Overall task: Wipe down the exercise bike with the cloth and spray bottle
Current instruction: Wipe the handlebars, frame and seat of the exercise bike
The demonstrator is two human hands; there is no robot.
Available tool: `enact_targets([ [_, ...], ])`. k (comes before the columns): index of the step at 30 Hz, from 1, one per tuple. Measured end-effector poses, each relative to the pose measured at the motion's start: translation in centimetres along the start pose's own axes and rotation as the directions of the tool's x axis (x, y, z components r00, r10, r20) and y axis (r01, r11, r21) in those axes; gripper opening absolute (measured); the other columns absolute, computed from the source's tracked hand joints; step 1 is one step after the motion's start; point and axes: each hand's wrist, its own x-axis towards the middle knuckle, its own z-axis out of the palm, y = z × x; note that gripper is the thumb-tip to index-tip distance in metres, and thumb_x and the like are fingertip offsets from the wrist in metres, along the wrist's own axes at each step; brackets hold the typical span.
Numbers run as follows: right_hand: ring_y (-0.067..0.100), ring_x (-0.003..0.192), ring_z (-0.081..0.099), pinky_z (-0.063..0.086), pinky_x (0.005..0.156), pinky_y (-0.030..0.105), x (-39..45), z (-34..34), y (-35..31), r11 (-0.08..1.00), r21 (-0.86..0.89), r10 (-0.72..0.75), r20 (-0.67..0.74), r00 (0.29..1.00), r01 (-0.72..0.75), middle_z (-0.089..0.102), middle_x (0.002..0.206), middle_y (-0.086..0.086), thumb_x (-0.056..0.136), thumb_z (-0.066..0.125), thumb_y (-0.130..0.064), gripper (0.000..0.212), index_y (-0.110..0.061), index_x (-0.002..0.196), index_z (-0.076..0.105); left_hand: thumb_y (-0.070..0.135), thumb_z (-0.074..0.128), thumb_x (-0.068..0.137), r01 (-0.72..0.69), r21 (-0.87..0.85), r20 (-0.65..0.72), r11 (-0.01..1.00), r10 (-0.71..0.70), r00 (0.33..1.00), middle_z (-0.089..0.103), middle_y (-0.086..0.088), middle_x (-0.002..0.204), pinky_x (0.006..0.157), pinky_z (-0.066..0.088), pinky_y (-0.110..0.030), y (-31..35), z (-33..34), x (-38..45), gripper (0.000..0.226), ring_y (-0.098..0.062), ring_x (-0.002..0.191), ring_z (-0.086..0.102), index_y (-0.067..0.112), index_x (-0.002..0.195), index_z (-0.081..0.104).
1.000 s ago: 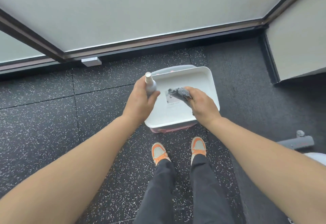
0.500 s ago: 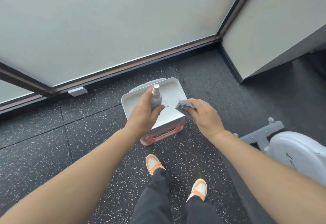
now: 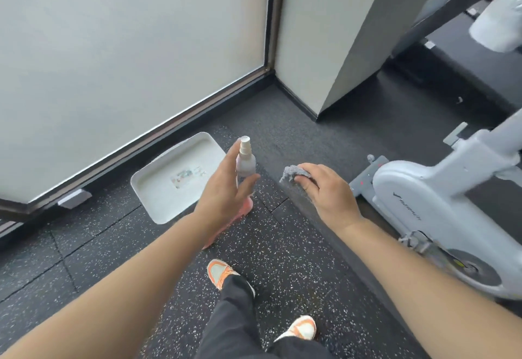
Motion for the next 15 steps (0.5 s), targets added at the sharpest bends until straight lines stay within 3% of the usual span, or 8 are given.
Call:
enact_targets([
  [3, 0.015, 0.095, 0.058, 0.047, 0.081, 0.031, -4.3, -3.6, 2.2, 0.997, 0.059, 0.053, -0.077, 0.996, -0.048, 0.065, 0.102, -0.003, 0.096, 0.050, -0.040, 0.032, -0.020, 0.117, 0.062, 0.041, 0.058, 0.092, -0.087, 0.003, 0.047, 0.996, 0.087, 0.995, 0.058, 0.004, 0.119, 0.071, 0.044, -0.025, 4.1, 3.3, -1.8, 0.068, -0.006, 0.078, 0.059, 0.039, 0.146, 0.017],
  [7, 0.015, 0.094, 0.059, 0.048, 0.080, 0.031, -10.3, -8.7, 4.9, 0.989, 0.098, 0.124, -0.179, 0.976, -0.107, 0.066, 0.103, -0.002, 0.096, 0.052, -0.038, 0.029, -0.020, 0.116, 0.062, 0.037, 0.057, 0.094, -0.148, -0.081, 0.087, 0.986, 0.155, 0.984, 0.055, 0.005, 0.124, 0.090, 0.048, -0.036, 10.1, 8.3, -4.3, 0.067, -0.013, 0.102, 0.058, 0.039, 0.148, 0.016],
  [11, 0.016, 0.089, 0.061, 0.049, 0.076, 0.031, -15.8, -13.8, 7.5, 0.978, 0.118, 0.197, -0.291, 0.936, -0.170, 0.067, 0.100, -0.001, 0.095, 0.055, -0.036, 0.028, -0.019, 0.115, 0.063, 0.029, 0.054, 0.095, -0.229, -0.164, 0.132, 0.959, 0.251, 0.959, 0.058, -0.002, 0.114, 0.074, 0.046, -0.032, 16.1, 13.0, -6.5, 0.069, -0.006, 0.084, 0.058, 0.046, 0.147, 0.012],
  [13, 0.018, 0.088, 0.061, 0.050, 0.076, 0.032, -18.1, -16.1, 8.7, 0.975, 0.107, 0.221, -0.339, 0.915, -0.196, 0.068, 0.098, 0.001, 0.095, 0.054, -0.036, 0.028, -0.018, 0.114, 0.063, 0.026, 0.053, 0.094, -0.251, -0.198, 0.160, 0.948, 0.284, 0.946, 0.053, -0.020, 0.128, 0.082, 0.049, -0.047, 18.9, 14.8, -7.1, 0.072, -0.030, 0.101, 0.060, 0.049, 0.148, 0.010],
  [15, 0.018, 0.088, 0.061, 0.051, 0.075, 0.034, -20.1, -18.3, 9.8, 0.970, 0.095, 0.244, -0.376, 0.894, -0.225, 0.068, 0.098, 0.001, 0.095, 0.053, -0.038, 0.029, -0.018, 0.114, 0.063, 0.022, 0.050, 0.091, -0.266, -0.214, 0.196, 0.940, 0.308, 0.931, 0.047, -0.026, 0.134, 0.088, 0.045, -0.060, 21.4, 16.6, -7.3, 0.076, -0.051, 0.112, 0.049, 0.050, 0.148, 0.009],
])
